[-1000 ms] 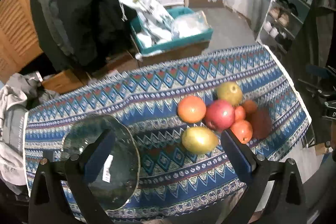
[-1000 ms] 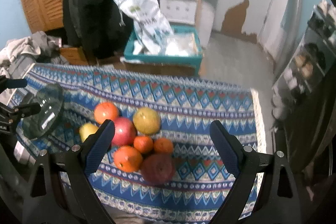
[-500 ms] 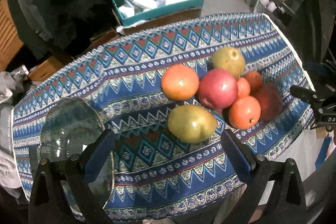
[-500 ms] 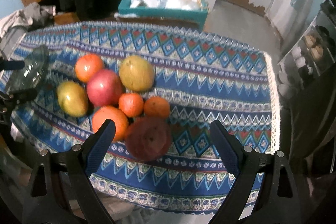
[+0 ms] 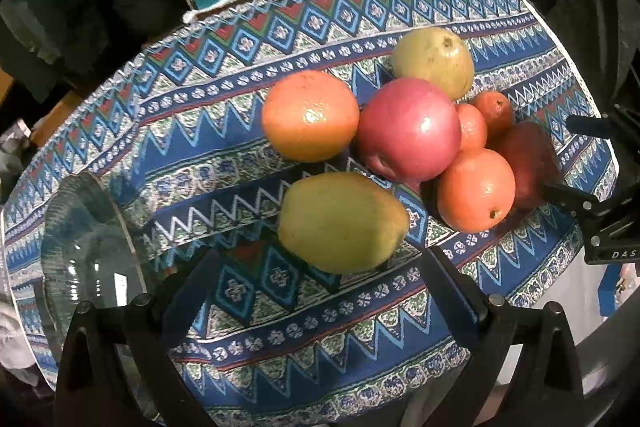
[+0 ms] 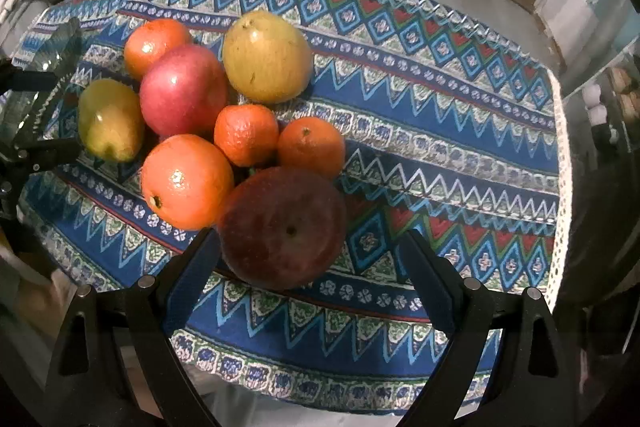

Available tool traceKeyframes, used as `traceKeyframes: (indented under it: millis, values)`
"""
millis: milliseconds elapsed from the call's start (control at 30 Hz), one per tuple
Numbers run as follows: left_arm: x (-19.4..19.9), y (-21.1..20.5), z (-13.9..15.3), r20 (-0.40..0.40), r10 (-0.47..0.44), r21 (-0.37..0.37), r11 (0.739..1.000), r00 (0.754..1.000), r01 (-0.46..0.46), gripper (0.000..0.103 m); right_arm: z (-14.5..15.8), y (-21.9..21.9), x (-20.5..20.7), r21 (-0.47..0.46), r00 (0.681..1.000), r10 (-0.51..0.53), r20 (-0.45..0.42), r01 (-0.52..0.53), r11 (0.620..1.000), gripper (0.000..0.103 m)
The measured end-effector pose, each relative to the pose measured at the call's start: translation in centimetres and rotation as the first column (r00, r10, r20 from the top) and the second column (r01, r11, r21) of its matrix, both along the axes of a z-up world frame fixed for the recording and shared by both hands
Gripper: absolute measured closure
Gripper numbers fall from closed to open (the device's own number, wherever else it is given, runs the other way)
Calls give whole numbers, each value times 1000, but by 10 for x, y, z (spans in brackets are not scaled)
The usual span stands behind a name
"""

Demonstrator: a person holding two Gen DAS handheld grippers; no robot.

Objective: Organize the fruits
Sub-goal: 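Lower both tools toward the fruit cluster, left over the yellow pear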

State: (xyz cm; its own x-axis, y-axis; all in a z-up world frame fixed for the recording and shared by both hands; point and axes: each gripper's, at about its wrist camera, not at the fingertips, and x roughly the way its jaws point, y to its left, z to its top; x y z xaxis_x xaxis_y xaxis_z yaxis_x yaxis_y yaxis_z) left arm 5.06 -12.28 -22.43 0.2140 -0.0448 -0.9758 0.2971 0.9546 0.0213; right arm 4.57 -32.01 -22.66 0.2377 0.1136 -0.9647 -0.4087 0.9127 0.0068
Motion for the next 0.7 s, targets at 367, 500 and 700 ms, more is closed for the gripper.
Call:
traceKeyframes:
  millis: [367,500,700]
  values:
    - [15,-9,-26,-49,-1,4,1000,999,2,1,-28,8,19,45,997,40,-59,-38,998,12]
    - [20,-13,-36,-67,-8,3,1000,998,9,1,-32,3,23,110,996,35,-87,-25,994,19]
    - [26,-20,-47,-89,-31,9,999,996,32,1,-31,-5,27,148,995,18,-95,-4,989,27]
